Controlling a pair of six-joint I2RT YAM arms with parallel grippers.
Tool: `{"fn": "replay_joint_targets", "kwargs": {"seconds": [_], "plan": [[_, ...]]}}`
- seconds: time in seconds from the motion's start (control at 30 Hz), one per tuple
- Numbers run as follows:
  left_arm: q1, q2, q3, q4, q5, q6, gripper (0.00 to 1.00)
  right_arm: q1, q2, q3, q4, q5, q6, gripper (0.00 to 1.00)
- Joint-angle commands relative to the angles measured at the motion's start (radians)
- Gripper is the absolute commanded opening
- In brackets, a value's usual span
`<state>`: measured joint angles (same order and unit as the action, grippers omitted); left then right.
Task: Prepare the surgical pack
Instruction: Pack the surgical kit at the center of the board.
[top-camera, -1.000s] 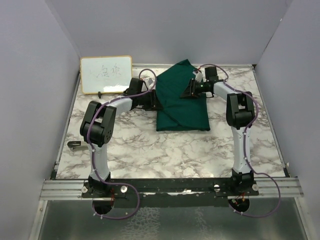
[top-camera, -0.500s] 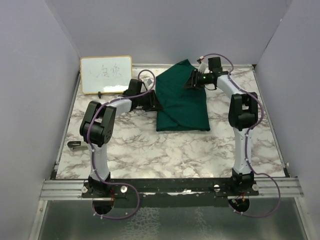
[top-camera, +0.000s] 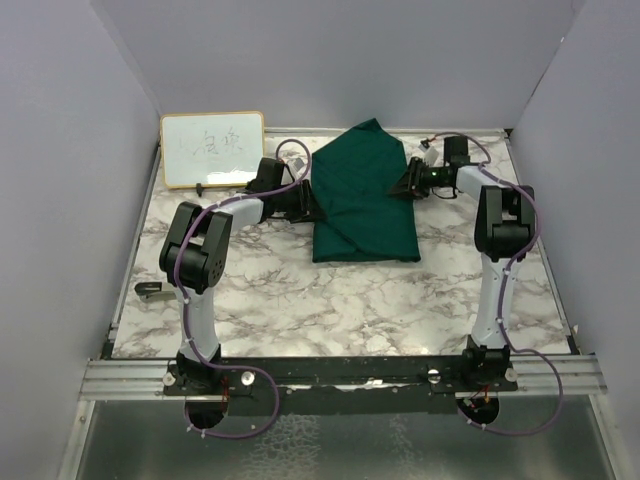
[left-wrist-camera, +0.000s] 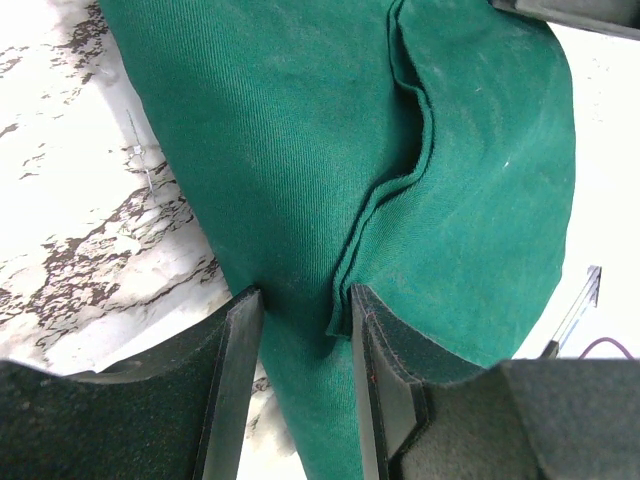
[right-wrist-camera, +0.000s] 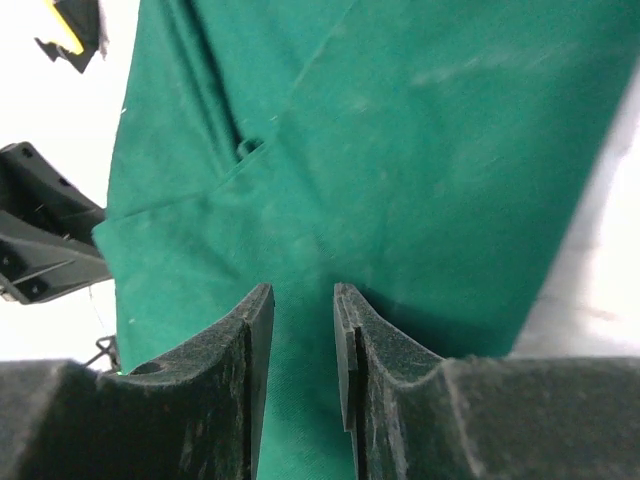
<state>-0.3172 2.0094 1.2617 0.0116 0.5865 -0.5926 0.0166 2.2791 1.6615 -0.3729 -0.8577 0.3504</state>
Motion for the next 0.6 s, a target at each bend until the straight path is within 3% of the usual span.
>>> {"fn": "replay_joint_targets", "kwargs": {"seconds": [0.0, 0.1, 0.33, 0.57], "plan": [[0.009, 0.008, -0.021, -0.055, -0.015, 0.023, 0.42, -0.003, 0.099, 0.032, 0.073, -0.052, -0.031, 0.31], [0.009, 0.010, -0.021, -0.055, -0.013, 0.023, 0.42, -0.007, 0.124, 0.019, 0.117, -0.045, -0.025, 0.31], [0.009, 0.008, -0.015, -0.063, -0.008, 0.027, 0.42, -0.015, 0.091, 0.126, -0.066, 0.201, -0.081, 0.32], [0.008, 0.011, -0.015, -0.052, 0.007, 0.018, 0.42, 0.093, 0.010, 0.153, 0.029, 0.039, 0.027, 0.37]]}}
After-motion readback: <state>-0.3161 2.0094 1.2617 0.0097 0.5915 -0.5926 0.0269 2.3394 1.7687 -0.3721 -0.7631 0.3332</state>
